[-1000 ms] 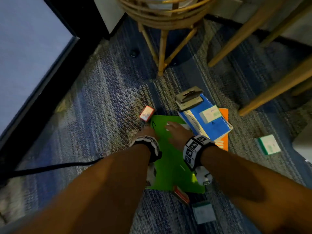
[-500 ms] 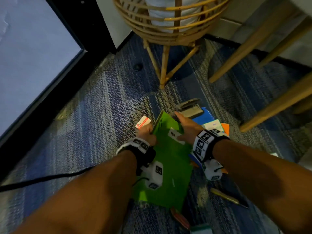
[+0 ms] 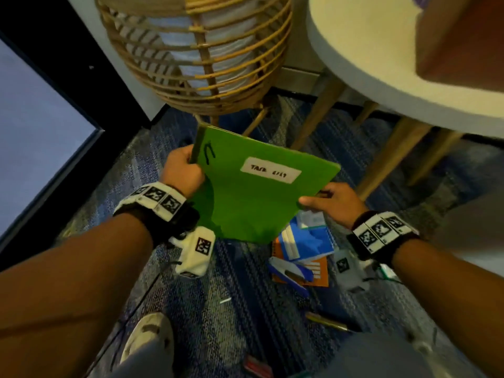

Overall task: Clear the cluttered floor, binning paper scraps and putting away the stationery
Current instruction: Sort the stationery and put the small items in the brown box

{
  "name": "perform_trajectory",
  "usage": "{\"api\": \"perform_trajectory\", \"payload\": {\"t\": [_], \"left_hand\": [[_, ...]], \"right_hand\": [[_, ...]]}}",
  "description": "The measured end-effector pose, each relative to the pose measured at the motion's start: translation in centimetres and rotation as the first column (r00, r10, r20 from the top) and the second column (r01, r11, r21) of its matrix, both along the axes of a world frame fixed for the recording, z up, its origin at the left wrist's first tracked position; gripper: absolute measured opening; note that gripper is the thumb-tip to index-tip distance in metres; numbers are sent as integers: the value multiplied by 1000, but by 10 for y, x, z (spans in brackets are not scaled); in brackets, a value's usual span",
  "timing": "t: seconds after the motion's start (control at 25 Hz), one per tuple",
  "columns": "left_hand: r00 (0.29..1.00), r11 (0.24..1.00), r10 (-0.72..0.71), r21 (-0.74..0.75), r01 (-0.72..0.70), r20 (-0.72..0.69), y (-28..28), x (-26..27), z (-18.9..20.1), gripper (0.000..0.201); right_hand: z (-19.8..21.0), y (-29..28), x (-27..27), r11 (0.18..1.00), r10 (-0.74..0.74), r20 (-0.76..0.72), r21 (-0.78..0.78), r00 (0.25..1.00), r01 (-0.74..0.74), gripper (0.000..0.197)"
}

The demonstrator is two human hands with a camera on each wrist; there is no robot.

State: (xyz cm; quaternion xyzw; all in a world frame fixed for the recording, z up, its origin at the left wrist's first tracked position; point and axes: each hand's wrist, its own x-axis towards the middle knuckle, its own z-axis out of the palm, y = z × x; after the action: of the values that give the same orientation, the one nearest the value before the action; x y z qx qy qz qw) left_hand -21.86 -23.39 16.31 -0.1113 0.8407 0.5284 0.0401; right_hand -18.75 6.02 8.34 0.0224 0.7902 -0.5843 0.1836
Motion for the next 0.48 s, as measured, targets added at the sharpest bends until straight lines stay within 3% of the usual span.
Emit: {"api": "perform_trajectory", "payload": {"t": [0.08, 0.16, 0.2, 0.28, 0.48], "left_hand": [[999, 999, -49, 6, 49, -3, 24, 4, 15, 8], [977, 974, -213, -83, 212, 1, 48, 8, 31, 10], [959, 956, -283, -78, 283, 6, 62, 12, 39, 11], [919, 919, -394, 1, 394, 32, 89, 20, 52, 33], [759, 731, -651, -283, 621, -14, 165, 31, 28, 44]], "right_hand": [[10, 13, 20, 981, -114, 25, -157, 993, 116, 33], [19, 25, 41, 955, -211, 10, -210, 978, 208, 31], [24, 35, 52, 938, -280, 1, -213, 960, 274, 28], [32, 55, 76, 881, -429, -12, -228, 903, 415, 27], [55, 134, 149, 778, -627, -160, -92, 762, 621, 34]]}}
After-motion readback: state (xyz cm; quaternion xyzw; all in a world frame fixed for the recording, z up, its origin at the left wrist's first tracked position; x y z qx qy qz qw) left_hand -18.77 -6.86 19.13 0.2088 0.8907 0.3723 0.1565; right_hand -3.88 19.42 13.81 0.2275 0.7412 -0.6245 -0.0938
